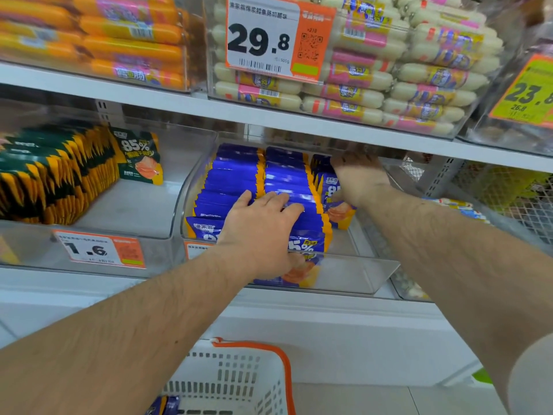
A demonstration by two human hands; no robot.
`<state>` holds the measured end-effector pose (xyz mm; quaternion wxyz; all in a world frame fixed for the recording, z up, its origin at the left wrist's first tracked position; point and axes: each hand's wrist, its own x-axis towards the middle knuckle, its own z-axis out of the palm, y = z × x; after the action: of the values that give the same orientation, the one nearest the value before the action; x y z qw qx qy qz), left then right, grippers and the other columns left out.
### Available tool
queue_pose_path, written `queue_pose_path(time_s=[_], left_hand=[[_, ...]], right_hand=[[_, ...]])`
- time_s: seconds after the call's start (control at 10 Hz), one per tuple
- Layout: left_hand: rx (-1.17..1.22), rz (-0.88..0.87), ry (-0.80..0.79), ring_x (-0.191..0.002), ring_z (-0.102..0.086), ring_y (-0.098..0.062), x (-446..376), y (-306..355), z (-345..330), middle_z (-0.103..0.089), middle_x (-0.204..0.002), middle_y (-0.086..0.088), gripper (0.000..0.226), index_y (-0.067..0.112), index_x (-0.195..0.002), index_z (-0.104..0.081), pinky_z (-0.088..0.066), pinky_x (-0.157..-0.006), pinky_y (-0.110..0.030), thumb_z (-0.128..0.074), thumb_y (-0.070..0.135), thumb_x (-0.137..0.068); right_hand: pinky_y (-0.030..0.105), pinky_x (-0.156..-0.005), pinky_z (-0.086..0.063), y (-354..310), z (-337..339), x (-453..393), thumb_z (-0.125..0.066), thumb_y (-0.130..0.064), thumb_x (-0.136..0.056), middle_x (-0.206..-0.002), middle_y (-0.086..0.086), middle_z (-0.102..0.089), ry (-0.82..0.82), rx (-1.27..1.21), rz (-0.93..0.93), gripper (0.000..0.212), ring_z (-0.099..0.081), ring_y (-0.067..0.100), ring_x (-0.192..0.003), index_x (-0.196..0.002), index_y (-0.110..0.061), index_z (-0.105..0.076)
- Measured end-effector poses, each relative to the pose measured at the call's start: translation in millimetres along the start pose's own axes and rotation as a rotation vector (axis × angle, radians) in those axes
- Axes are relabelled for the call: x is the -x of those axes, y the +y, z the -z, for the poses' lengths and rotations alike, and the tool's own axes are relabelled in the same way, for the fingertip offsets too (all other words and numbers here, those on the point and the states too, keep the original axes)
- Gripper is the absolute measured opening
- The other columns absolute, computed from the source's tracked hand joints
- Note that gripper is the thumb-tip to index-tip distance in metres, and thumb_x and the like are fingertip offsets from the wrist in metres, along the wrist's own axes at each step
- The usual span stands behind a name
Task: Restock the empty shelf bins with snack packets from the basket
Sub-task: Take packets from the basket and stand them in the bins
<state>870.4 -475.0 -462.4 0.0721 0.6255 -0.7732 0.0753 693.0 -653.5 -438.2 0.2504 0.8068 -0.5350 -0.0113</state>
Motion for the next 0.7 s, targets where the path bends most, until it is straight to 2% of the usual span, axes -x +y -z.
queue_pose_path(time_s=[0.1,0.2,0.4,0.5,0.6,0.7], left_hand=[[-0.002,-0.001,0.002,-0.149,-0.014,-0.017,-0.3,0.0,-0.2,-0.016,-0.162,0.002,0.085,0.031,-0.150,-0.018,-0.011,-0.121,-0.049,-0.052,0.071,-0.083],[0.004,0.002,0.001,-0.149,-0.015,-0.017,0.1,0.3,0.0,-0.016,-0.162,0.003,0.085,0.031,-0.150,-0.018,-0.011,-0.121,-0.049,-0.053,0.071,-0.083],[0.002,0.004,-0.010,-0.149,-0.015,-0.018,-0.7,0.1,0.6,-0.016,-0.161,0.003,0.086,0.031,-0.150,-0.018,-0.011,-0.121,-0.049,-0.052,0.071,-0.082],[0.001,0.006,-0.018,-0.149,-0.014,-0.018,-0.9,0.3,0.9,-0.016,-0.162,0.002,0.087,0.031,-0.151,-0.016,-0.011,-0.121,-0.050,-0.053,0.071,-0.082],[0.004,0.007,-0.027,-0.149,-0.014,-0.018,-0.4,1.1,2.2,-0.015,-0.162,0.002,0.087,0.031,-0.151,-0.016,-0.010,-0.121,-0.050,-0.053,0.071,-0.083],[0.004,0.007,-0.019,-0.148,-0.014,-0.018,0.0,1.9,3.5,-0.016,-0.161,0.002,0.086,0.031,-0.150,-0.018,-0.010,-0.121,-0.049,-0.052,0.072,-0.082]], right_hand=[[0.041,-0.088,-0.048,3.3,7.3,2.1,-0.084,-0.043,-0.072,-0.129,0.014,-0.053,-0.017,-0.041,-0.018,0.071,-0.053,0.037,-0.116,-0.127,-0.013,-0.050],[0.038,-0.080,-0.048,5.8,12.1,5.7,-0.083,-0.042,-0.074,-0.122,0.014,-0.058,-0.036,-0.065,-0.010,0.066,-0.058,0.035,-0.107,-0.122,-0.011,-0.052],[0.039,-0.076,-0.054,4.6,18.2,14.1,-0.083,-0.042,-0.073,-0.114,0.012,-0.062,-0.023,-0.116,-0.013,0.060,-0.061,0.033,-0.098,-0.116,-0.012,-0.054],[0.037,-0.073,-0.053,3.3,18.6,17.3,-0.078,-0.037,-0.081,-0.109,0.012,-0.063,-0.033,-0.121,-0.026,0.044,-0.061,0.032,-0.095,-0.111,-0.012,-0.057],[0.038,-0.076,-0.054,1.9,15.6,15.9,-0.069,-0.025,-0.088,-0.105,0.013,-0.064,-0.033,-0.191,-0.101,0.023,-0.061,0.033,-0.093,-0.103,-0.011,-0.059],[0.034,-0.073,-0.051,-0.9,11.5,10.7,-0.066,-0.020,-0.089,-0.106,0.014,-0.064,-0.001,-0.250,-0.170,0.020,-0.061,0.033,-0.096,-0.106,-0.011,-0.061]])
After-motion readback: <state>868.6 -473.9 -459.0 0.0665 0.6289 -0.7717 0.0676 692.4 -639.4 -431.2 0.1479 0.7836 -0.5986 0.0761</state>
